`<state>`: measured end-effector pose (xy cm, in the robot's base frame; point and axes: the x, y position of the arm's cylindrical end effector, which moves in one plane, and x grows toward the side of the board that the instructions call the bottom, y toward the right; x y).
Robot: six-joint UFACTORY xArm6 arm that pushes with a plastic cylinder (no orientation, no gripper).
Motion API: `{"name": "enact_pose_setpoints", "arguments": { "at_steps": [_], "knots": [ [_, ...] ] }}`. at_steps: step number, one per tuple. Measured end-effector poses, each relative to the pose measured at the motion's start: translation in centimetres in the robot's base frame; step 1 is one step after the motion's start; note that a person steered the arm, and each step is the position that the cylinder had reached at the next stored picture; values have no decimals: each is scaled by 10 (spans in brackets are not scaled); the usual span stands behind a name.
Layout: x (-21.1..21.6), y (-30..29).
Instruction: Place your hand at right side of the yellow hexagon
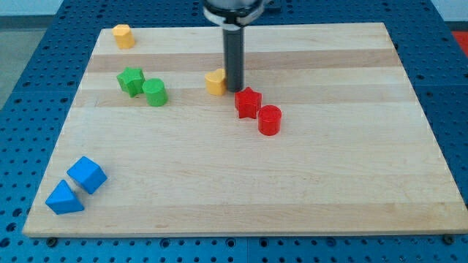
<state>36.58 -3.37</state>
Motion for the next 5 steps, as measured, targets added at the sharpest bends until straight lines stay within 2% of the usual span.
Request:
{"name": "enact_pose_setpoints", "arguments": {
  "at_steps": [1,3,4,5],
  "knots": [
    [-12,-55],
    [-71,-166],
    [-44,-162],
    [-45,-214]
  ]
}}
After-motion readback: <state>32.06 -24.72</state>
